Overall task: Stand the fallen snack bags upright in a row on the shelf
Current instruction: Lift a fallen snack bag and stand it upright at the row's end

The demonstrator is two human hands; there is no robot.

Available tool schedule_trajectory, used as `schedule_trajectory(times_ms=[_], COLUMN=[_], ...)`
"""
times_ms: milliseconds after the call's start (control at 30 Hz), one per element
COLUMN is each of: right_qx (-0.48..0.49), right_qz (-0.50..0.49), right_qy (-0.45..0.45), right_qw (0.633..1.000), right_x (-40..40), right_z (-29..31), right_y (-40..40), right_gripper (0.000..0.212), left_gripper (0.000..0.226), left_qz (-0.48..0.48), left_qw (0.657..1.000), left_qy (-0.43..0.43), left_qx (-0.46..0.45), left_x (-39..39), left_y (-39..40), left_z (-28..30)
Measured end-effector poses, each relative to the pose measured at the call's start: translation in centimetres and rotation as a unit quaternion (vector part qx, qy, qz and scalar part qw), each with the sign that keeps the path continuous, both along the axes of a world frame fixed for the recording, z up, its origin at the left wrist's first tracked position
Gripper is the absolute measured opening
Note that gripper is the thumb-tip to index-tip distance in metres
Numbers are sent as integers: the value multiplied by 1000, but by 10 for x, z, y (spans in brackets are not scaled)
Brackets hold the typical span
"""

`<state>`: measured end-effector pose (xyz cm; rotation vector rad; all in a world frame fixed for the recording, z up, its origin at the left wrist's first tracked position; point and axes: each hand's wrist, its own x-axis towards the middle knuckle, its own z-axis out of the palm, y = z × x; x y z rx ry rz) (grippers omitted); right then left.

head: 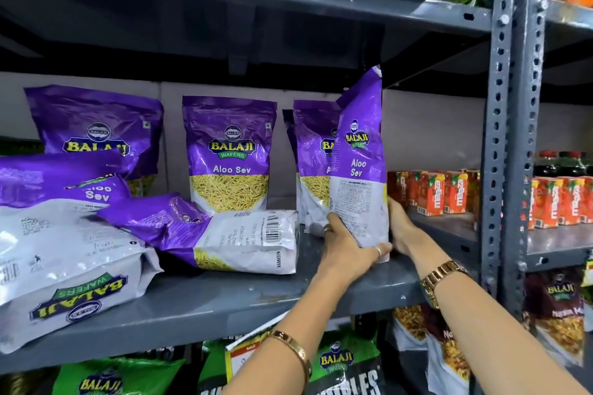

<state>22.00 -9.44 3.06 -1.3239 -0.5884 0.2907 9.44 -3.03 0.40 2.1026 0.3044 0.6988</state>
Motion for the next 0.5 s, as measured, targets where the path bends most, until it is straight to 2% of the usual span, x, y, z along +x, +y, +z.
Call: schedule_trajectory(times_ms=[100,267,400,500], right_qx=[12,14,53,43], right_qz=[-15,-22,-33,-50], right_qy=[-8,-15,1,11], right_qw=[1000,1000,998,998], right_x=[4,3,5,8], right_z=[-1,-4,-5,-6], right_y=[0,-4,-8,-11], right_gripper=[47,54,57,47], left_gripper=[76,58,36,32], left_qz=[-4,14,65,119], left_qw=[999,997,996,991], left_qy=[-15,-31,-6,29], left_qx=[-35,-67,-57,-47], left_x=[3,3,4,9], left_y=[9,13,16,18], left_z=[2,1,3,8])
